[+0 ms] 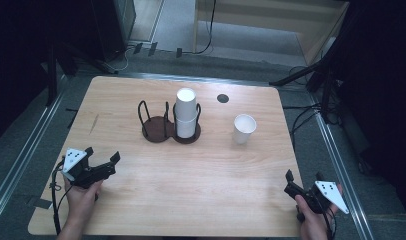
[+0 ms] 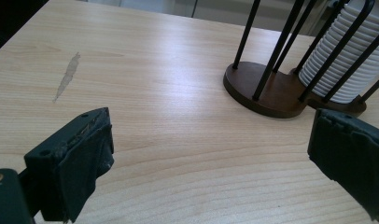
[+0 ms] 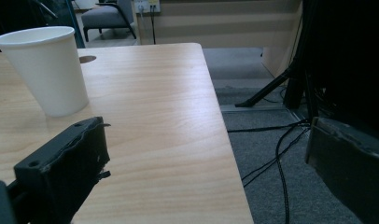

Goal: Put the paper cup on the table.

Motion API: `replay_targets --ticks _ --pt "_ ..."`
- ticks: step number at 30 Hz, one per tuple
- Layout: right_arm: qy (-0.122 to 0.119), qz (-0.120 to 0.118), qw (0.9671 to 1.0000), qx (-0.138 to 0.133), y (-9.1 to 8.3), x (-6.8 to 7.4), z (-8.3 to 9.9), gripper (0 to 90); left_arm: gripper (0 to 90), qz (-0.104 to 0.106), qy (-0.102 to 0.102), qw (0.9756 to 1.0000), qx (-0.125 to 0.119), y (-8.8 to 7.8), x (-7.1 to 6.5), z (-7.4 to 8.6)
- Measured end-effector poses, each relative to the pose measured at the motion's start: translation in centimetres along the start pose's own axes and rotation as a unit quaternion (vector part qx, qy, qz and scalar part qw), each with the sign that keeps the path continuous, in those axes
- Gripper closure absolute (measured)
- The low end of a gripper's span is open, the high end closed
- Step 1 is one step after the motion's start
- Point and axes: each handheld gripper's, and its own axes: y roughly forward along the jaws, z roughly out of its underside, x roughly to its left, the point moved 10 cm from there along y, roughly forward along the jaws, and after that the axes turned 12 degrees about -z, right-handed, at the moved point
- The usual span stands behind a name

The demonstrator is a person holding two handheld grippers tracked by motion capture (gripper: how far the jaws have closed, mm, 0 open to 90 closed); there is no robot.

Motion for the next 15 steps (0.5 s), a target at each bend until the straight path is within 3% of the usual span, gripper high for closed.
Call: replay_targets --ticks 7,15 --pt "-0.001 -0.009 0.9999 -0.007 -1.18 -0.47 0.15 0.0 0.6 0.0 -0.001 1.0 0.002 0.04 0.04 0.02" --pt "-0.003 -0.012 0.9999 -0.002 -1.16 -0.61 0.69 0.0 0.6 -0.007 0.006 0.9999 0.011 0.19 -0.01 0.35"
